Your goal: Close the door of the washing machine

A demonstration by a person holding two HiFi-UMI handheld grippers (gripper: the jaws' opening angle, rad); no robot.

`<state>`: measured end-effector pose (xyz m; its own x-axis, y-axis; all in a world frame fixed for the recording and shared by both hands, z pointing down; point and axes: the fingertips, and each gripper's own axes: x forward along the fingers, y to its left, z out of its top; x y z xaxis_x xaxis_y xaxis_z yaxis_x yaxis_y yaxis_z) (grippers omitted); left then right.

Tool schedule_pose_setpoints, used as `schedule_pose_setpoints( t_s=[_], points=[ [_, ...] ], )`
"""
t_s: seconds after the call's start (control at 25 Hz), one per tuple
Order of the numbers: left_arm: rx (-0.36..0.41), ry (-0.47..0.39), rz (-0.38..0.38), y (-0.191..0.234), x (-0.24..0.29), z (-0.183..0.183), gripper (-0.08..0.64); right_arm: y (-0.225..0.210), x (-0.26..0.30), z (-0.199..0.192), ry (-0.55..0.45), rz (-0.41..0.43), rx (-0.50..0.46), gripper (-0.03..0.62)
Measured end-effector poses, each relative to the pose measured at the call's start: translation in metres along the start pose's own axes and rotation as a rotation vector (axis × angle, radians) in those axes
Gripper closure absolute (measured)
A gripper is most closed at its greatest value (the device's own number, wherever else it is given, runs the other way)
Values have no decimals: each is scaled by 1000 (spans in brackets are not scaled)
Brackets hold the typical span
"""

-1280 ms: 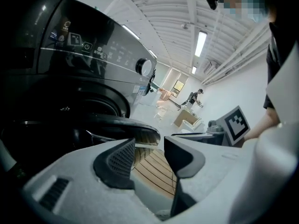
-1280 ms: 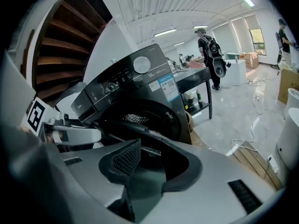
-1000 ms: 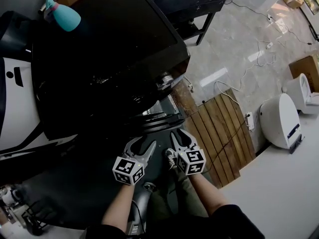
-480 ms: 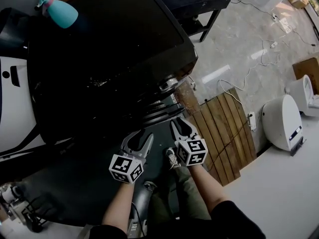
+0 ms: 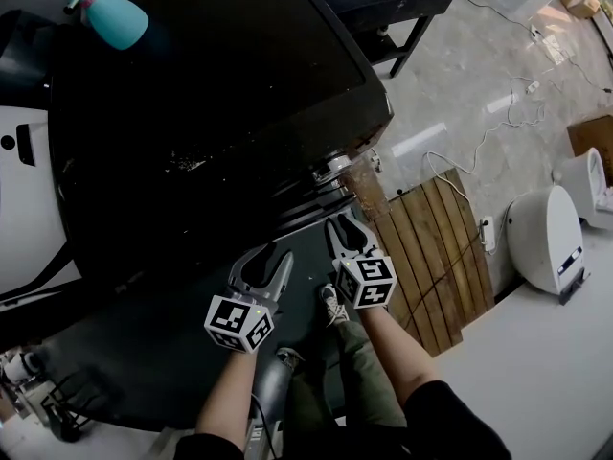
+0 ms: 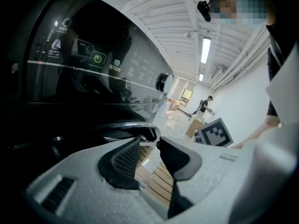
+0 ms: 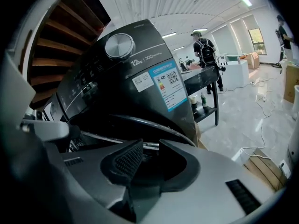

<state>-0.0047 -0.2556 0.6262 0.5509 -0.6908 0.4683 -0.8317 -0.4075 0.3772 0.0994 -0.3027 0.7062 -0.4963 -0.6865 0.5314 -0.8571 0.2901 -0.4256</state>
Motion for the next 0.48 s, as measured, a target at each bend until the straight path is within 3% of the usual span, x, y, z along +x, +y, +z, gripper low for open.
schedule_pose_setpoints(
  t_s=[0.36, 0.48],
  points=[
    [10, -22, 39, 10, -2, 5, 423, 4, 19, 7, -16, 32, 2, 506],
    [41, -45, 121, 24, -17, 3, 516, 8, 23, 11, -21, 42, -14, 529]
  ],
)
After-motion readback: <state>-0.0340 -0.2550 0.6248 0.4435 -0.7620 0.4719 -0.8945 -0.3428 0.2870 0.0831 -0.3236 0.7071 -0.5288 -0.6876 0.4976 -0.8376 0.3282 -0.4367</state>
